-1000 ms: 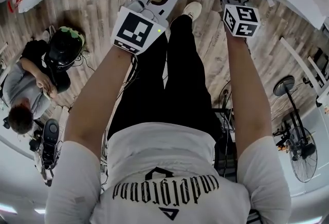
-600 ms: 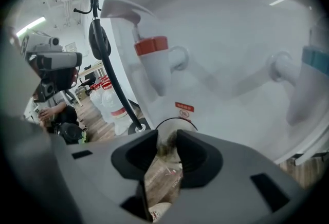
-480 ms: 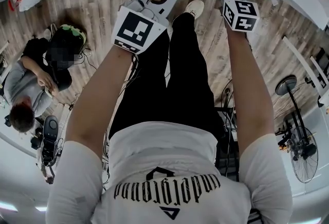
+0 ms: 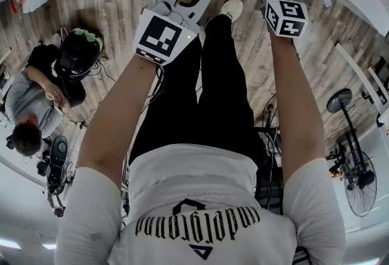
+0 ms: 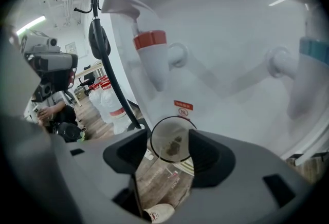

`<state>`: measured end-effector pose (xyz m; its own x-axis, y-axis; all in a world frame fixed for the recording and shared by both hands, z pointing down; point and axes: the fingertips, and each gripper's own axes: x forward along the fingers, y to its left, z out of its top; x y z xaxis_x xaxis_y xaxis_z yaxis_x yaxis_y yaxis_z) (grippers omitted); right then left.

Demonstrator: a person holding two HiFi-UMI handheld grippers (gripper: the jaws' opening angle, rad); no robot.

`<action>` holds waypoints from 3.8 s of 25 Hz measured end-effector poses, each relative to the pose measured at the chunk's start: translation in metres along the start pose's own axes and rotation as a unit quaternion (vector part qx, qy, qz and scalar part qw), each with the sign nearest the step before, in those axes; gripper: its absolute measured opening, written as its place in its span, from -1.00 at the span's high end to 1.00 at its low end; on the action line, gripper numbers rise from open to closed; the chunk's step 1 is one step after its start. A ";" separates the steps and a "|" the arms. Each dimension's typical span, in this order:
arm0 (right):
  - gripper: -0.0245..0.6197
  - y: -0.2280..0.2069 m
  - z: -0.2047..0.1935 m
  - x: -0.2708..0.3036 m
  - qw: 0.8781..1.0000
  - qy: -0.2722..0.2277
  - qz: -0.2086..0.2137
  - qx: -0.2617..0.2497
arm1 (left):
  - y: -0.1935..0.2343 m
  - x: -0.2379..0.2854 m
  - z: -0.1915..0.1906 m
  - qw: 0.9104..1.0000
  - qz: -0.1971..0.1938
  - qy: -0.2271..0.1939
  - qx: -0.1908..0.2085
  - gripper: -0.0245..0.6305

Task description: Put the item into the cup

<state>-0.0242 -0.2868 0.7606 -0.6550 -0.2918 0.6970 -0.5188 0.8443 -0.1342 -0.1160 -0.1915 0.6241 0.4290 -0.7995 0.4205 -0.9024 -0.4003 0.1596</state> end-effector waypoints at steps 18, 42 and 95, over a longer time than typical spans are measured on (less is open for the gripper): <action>0.21 0.056 0.033 -0.088 1.000 -0.013 -0.003 0.002 | -0.011 -0.050 0.073 0.999 -0.002 -0.025 0.030 0.90; 0.90 0.207 0.269 -0.411 0.965 -0.234 0.000 -0.117 | -0.112 -0.260 0.305 0.982 -0.066 -0.146 0.096 0.91; 0.90 0.327 0.030 -0.770 0.936 -0.332 0.013 -0.118 | -0.476 -0.423 0.259 0.968 -0.019 -0.213 0.133 0.91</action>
<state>0.2940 0.2004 0.1583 -0.9030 -0.4190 0.0948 -0.4140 0.9077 0.0681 0.1422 0.2209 0.1391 0.4909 -0.8712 0.0038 -0.8674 -0.4892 -0.0910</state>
